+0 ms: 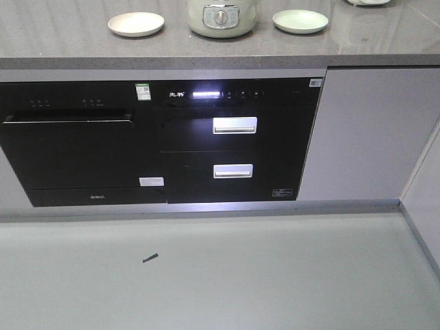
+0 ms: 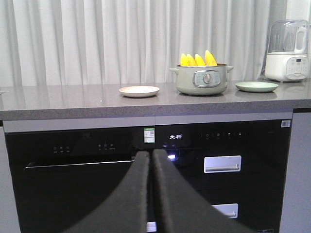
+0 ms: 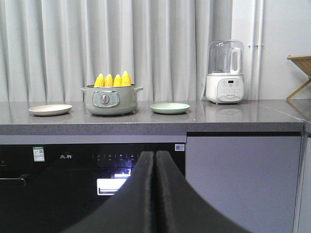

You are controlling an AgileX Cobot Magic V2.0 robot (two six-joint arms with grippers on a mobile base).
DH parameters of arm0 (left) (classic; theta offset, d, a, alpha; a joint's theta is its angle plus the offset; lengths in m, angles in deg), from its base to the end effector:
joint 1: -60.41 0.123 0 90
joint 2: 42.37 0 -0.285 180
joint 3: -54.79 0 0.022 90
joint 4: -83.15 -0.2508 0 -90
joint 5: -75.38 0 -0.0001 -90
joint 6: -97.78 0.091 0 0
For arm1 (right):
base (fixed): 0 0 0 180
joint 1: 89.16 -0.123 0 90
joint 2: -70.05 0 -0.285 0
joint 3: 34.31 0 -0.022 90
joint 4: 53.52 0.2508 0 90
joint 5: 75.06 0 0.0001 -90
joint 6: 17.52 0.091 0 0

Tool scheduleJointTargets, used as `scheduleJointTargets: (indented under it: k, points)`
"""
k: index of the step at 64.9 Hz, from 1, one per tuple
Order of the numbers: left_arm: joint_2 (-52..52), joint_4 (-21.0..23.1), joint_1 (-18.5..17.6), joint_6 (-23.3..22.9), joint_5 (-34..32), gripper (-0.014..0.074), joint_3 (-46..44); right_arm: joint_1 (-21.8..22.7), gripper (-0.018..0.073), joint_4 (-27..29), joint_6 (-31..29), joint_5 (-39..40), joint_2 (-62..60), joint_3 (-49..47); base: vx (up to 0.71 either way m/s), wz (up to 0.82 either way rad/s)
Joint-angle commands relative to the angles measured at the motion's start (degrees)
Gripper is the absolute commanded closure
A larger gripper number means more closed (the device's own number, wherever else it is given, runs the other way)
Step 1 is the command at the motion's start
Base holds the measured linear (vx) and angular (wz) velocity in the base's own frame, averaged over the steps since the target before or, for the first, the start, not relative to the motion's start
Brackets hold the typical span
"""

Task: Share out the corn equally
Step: 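Drive the base toward the counter with the steamer pot and plates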

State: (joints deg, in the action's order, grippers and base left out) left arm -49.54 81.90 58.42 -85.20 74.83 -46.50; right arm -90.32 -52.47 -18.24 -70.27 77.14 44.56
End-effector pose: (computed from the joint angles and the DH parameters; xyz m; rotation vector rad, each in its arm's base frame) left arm 0.0565 -0.0020 0.2058 0.0035 1.4895 -0.0526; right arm 0.0557 0.0010 0.2117 -0.0090 1.4167 0.0204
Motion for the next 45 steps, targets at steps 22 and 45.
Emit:
scheduleJointTargets:
  k: [22,45]
  points:
    - [1.0,0.5,0.1,-0.1,-4.3,0.0603,0.9,0.3,0.0570,-0.2,-0.1,4.3,0.6,0.5,0.14,-0.03]
    - [1.0,0.5,0.1,-0.1,-4.3,0.0603,0.9,0.3,0.0570,-0.2,-0.1,4.3,0.6,0.5,0.16,-0.02]
